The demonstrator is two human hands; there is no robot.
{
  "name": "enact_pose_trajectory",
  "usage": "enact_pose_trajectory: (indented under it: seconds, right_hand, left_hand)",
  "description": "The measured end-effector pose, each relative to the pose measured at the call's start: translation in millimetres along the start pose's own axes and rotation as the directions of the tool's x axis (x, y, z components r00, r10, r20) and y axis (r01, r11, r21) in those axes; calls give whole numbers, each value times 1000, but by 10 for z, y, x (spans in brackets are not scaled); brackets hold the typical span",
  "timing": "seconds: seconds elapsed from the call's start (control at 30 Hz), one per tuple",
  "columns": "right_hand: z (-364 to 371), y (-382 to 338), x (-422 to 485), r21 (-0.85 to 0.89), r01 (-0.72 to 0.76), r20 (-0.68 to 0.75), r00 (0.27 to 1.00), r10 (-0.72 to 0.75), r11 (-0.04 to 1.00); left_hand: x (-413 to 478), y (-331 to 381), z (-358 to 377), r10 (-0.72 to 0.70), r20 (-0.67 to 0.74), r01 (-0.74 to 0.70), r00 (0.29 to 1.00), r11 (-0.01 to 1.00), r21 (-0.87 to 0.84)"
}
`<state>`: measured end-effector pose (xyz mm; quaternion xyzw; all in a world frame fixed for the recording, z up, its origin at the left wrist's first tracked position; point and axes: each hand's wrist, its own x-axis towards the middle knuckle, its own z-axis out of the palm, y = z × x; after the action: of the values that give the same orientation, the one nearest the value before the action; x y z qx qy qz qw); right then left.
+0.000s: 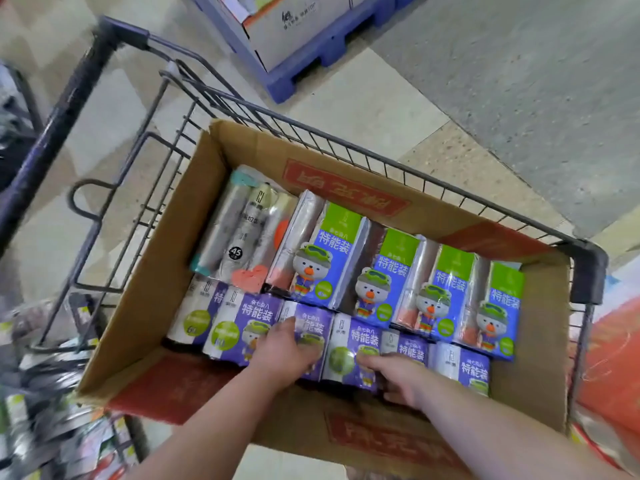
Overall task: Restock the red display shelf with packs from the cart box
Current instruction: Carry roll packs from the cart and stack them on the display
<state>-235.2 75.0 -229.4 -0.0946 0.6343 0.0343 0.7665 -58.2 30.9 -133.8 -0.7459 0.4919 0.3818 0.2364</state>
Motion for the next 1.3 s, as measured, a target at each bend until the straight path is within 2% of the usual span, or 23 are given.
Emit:
enact_pose_trajectory:
  seconds: [0.17, 0.3, 0.43, 0.53, 0.67, 0.87, 1.03, 1.3]
  right_hand:
    - [-28, 78, 57, 241, -36, 72, 997, 19, 970]
    - [-135, 105, 5, 407, -143, 161, 983, 83, 902]
    - [-346, 166, -16, 301, -135, 102, 989, 109, 944]
    - [-413, 203, -17, 199, -96, 55, 995, 86, 975]
    - [-362, 246, -56, 168, -56, 26, 998, 53, 984]
    - [-413, 369, -137, 197, -42, 5, 999, 41, 980]
    - [-426, 392, -341, 230, 22, -75, 997, -5, 973]
    - [-280, 480, -932, 409, 242, -282, 951, -131, 880]
  left_hand:
    - [47, 82, 37, -85, -24, 88, 996, 989, 121]
    - [87, 113, 133, -104, 15, 100, 995, 981, 169]
    - [153, 129, 262, -167, 145, 169, 975, 986, -4]
    - [261, 147, 338, -186, 147, 210, 971, 963, -170]
    - [323, 207, 414, -219, 110, 239, 969, 945, -222]
    - [216, 307, 517, -120, 155, 159, 981, 950, -268]
    - [70, 314, 420, -62, 133, 88, 989, 976, -200]
    - [-261, 261, 74, 200, 133, -124, 971, 891, -437]
